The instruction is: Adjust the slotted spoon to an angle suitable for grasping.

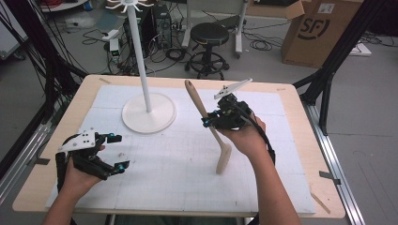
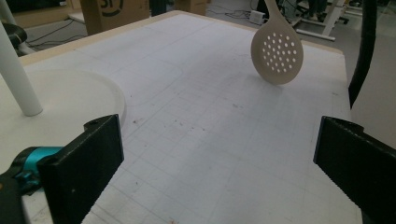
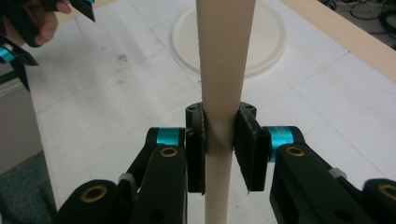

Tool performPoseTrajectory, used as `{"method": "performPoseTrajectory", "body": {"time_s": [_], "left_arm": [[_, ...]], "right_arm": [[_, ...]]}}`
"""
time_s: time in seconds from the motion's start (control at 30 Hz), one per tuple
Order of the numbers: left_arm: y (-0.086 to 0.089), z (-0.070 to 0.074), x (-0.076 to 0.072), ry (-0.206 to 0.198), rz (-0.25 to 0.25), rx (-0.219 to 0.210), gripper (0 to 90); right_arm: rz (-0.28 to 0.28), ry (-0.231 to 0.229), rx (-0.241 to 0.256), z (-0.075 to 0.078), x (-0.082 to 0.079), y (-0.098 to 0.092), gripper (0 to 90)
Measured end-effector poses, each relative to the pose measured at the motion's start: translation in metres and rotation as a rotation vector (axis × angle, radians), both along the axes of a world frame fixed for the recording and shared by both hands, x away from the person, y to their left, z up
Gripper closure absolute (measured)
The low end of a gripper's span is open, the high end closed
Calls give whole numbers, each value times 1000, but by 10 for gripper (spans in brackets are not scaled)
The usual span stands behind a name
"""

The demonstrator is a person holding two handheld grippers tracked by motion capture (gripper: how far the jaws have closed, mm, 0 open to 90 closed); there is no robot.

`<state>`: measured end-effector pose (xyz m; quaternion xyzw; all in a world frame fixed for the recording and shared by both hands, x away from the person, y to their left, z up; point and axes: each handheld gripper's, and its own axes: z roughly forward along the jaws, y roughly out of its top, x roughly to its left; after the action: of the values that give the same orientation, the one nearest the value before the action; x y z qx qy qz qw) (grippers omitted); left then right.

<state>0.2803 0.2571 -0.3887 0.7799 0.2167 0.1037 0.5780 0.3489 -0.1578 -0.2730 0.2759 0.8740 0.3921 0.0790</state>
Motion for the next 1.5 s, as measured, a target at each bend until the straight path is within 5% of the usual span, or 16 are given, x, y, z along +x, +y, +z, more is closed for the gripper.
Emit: {"method": "performPoseTrajectory", "body": {"time_s": [0.5, 0.67, 1.0, 1.5], "left_arm": [[-2, 9, -3, 3, -13, -50, 21], [-6, 15, -2, 3, -20, -45, 21], [-12, 55, 3, -40, -43, -40, 21], [-33, 98, 11, -71, -101, -44, 21]], "right_arm": [[44, -32, 62, 14, -3, -11, 752], [104, -64, 91, 22, -3, -14, 752], [195, -126, 120, 35, -10, -13, 752], [286, -141, 125, 43, -20, -2, 752]]}}
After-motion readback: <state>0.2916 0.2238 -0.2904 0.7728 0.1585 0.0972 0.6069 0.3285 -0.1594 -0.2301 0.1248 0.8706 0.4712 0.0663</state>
